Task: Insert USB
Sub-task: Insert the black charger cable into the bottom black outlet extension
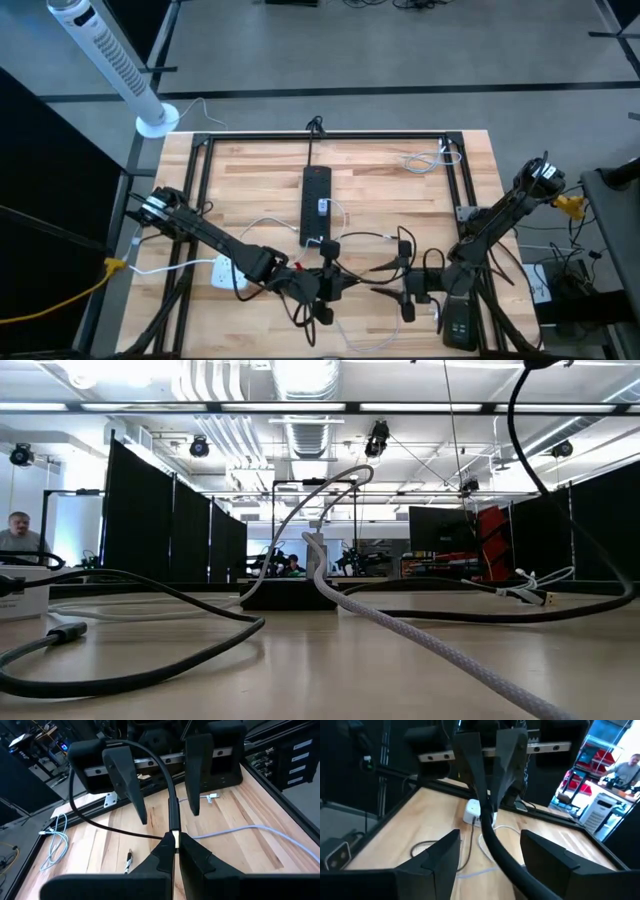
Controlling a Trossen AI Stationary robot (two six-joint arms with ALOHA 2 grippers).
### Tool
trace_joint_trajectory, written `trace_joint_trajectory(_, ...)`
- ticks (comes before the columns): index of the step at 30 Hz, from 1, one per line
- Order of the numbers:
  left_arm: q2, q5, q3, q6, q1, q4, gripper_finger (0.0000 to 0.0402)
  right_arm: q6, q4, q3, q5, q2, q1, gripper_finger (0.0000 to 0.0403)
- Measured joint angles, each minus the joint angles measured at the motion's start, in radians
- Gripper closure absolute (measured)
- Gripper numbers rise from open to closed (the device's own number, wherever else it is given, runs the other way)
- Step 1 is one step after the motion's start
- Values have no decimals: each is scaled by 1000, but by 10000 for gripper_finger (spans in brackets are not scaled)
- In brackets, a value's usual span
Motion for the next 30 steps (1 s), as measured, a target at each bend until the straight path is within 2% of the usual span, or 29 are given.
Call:
trace_joint_trajectory(12, 0, 1, 0, -36, 7, -12, 401, -86, -51, 63, 0, 0, -2, 236)
trace_joint_trajectory(20, 1, 1, 0, -44, 11, -14, 401, -23, -180, 120, 8, 0, -13, 239)
trace_joint_trajectory(30, 2, -4, 0, -45, 13, -18, 401, 27, -226, 132, 8, 0, -44, 268)
